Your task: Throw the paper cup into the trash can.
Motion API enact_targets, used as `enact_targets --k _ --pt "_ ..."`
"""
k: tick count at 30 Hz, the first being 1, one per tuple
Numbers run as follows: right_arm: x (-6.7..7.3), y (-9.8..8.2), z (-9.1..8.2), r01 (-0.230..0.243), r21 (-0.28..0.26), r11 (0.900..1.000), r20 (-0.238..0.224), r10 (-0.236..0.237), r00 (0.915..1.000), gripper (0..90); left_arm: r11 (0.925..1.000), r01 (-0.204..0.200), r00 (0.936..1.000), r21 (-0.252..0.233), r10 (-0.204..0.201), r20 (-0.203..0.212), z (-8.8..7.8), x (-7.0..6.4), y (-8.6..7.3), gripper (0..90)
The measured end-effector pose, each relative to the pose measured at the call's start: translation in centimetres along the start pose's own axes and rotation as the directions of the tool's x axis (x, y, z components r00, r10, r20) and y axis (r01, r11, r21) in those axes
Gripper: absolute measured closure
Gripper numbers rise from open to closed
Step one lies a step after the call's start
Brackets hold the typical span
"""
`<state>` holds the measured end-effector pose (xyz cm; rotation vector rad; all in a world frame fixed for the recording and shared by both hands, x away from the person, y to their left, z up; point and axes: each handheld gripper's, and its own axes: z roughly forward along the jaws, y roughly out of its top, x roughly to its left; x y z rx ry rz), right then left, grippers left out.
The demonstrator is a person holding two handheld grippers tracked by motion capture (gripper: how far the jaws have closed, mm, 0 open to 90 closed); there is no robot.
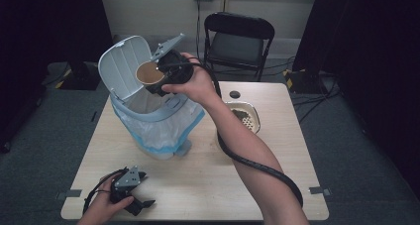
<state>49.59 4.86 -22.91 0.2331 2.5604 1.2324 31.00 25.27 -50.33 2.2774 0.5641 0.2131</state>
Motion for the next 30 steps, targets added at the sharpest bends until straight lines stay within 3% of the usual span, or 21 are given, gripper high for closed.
enact_targets --k 11,21,24,27,30 --pt "-0.1 0.1 1.8 -0.018 0.010 1.000 -0.012 0.018 0.9998 28.5 1.0000 -0.001 1.0000 -0.001 0.001 0.002 0.0 0.0 0.0 0.0" --pt "-0.3 -0.2 2.1 -0.033 0.010 0.999 -0.018 0.034 0.9993 27.4 1.0000 -0.002 1.0000 0.000 0.002 0.002 0.0 0.0 0.0 0.0" --pt "-0.4 -0.5 2.2 -0.068 0.007 0.998 -0.038 0.069 0.9969 25.9 1.0000 -0.002 1.0000 0.000 0.002 0.002 0.0 0.0 0.0 0.0" --pt "-0.5 -0.8 2.1 -0.118 -0.001 0.993 -0.073 0.117 0.9904 15.1 1.0000 -0.003 1.0000 -0.001 0.003 0.001 0.0 0.0 0.0 0.0" --pt "-0.4 -1.0 1.7 -0.112 0.005 0.994 -0.069 0.112 0.9913 16.6 1.0000 -0.005 1.0000 -0.001 0.005 0.000 0.0 0.0 0.0 0.0"
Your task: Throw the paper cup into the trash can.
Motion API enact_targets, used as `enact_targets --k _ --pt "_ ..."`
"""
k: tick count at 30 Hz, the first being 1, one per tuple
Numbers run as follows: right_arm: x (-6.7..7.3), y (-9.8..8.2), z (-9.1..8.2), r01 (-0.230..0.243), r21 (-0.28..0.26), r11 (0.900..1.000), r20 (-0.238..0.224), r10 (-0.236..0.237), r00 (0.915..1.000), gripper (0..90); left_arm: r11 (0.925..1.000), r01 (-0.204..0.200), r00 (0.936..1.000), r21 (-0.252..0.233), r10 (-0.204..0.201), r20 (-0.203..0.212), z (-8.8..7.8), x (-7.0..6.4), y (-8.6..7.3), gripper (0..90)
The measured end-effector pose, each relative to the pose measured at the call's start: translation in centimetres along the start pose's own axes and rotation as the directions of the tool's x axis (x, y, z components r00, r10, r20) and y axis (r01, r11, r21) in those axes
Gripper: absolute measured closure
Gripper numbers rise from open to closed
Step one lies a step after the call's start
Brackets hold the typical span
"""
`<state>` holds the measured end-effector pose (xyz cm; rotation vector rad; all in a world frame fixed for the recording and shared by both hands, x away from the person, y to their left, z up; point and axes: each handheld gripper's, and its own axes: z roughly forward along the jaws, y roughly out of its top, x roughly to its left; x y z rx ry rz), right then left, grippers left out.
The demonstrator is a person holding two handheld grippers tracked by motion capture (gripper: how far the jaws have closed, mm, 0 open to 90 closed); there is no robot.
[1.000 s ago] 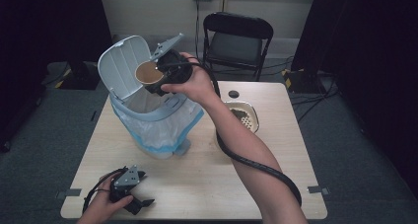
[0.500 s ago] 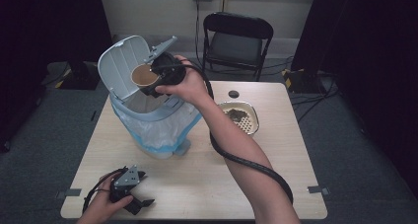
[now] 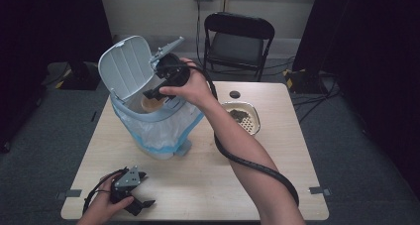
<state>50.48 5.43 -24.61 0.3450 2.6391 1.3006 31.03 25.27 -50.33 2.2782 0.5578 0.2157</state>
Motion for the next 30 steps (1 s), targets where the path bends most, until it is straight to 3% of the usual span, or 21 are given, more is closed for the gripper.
enact_targets --k 12,30 --pt "0.1 -1.6 -3.4 -0.009 -0.020 1.000 0.000 0.009 1.0000 17.2 1.0000 -0.001 1.0000 -0.001 0.001 0.001 0.0 0.0 0.0 0.0" --pt "0.6 -7.1 -8.1 -0.050 -0.022 0.998 -0.008 0.050 0.9987 17.3 1.0000 -0.001 1.0000 0.000 0.001 0.001 0.0 0.0 0.0 0.0"
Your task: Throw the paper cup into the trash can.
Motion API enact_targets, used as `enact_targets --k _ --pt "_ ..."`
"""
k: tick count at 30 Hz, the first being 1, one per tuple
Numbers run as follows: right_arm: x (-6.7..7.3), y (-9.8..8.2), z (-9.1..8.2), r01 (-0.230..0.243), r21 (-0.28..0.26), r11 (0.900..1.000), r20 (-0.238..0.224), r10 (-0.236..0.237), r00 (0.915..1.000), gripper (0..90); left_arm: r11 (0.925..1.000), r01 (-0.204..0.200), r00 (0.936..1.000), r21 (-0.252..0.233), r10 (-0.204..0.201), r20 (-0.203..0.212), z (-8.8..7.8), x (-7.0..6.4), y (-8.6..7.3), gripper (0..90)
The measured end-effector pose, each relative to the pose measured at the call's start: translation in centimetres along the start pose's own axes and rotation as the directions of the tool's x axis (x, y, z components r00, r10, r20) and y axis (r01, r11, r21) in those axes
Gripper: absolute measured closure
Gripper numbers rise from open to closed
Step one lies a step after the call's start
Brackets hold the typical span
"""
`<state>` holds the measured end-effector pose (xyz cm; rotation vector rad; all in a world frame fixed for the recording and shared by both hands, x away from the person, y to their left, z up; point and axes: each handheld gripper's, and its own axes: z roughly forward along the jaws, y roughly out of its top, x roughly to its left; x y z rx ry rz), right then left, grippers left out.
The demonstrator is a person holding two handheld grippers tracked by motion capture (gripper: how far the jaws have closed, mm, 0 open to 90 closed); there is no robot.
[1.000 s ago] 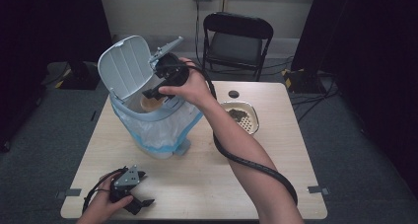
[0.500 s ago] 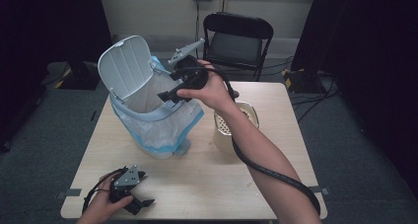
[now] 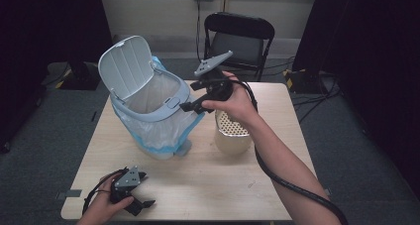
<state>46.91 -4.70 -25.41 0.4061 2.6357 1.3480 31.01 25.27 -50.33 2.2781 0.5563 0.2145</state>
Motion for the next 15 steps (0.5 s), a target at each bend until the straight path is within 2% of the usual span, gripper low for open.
enact_targets --k 15 --pt "0.1 -3.8 -1.4 -0.030 -0.003 1.000 -0.002 0.030 0.9995 14.4 1.0000 -0.003 1.0000 0.002 0.003 0.001 0.0 0.0 0.0 0.0"
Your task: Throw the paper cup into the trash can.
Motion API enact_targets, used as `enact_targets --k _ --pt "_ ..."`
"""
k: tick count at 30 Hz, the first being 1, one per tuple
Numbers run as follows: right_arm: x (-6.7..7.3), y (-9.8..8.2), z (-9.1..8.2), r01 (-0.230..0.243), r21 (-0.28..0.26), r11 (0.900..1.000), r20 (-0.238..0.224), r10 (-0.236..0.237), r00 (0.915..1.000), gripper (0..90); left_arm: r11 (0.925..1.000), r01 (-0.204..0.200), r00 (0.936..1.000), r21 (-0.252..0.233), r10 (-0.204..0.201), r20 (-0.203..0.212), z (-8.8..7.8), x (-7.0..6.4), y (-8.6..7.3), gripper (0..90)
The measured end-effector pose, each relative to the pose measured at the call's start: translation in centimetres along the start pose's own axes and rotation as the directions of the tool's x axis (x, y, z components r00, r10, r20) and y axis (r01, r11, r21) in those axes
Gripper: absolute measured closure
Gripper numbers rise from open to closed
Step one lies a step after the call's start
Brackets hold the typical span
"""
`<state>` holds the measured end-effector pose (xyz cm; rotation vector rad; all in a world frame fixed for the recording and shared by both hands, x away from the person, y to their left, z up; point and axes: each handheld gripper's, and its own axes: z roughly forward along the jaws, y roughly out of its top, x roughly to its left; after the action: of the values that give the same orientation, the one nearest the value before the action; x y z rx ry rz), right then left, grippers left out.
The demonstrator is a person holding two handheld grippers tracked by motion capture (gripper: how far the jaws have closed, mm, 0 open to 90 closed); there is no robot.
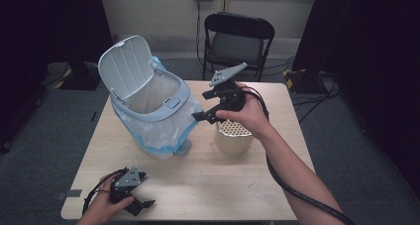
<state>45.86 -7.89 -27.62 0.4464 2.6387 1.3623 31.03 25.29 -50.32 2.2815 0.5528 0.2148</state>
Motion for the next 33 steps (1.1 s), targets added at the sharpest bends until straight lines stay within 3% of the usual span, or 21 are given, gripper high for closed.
enact_targets --k 4,6,17,23,33 --pt "0.1 -0.8 -0.1 -0.003 0.005 1.000 -0.014 0.003 0.9999 14.3 1.0000 0.001 1.0000 -0.003 -0.001 -0.002 0.0 0.0 0.0 0.0" --pt "0.3 -1.2 0.0 0.005 0.019 1.000 0.009 -0.005 1.0000 14.4 1.0000 0.001 1.0000 -0.004 -0.001 -0.002 0.0 0.0 0.0 0.0" --pt "1.6 -3.2 0.6 0.015 0.039 0.999 -0.020 -0.015 0.9997 14.2 1.0000 0.004 1.0000 -0.004 -0.004 0.000 0.0 0.0 0.0 0.0" --pt "2.0 -4.3 1.0 0.025 0.095 0.995 -0.029 -0.022 0.9993 14.3 1.0000 0.004 1.0000 -0.003 -0.004 -0.001 0.0 0.0 0.0 0.0" --pt "2.3 -6.2 1.0 0.016 0.093 0.996 -0.032 -0.013 0.9994 14.3 1.0000 0.003 1.0000 -0.004 -0.003 -0.001 0.0 0.0 0.0 0.0"
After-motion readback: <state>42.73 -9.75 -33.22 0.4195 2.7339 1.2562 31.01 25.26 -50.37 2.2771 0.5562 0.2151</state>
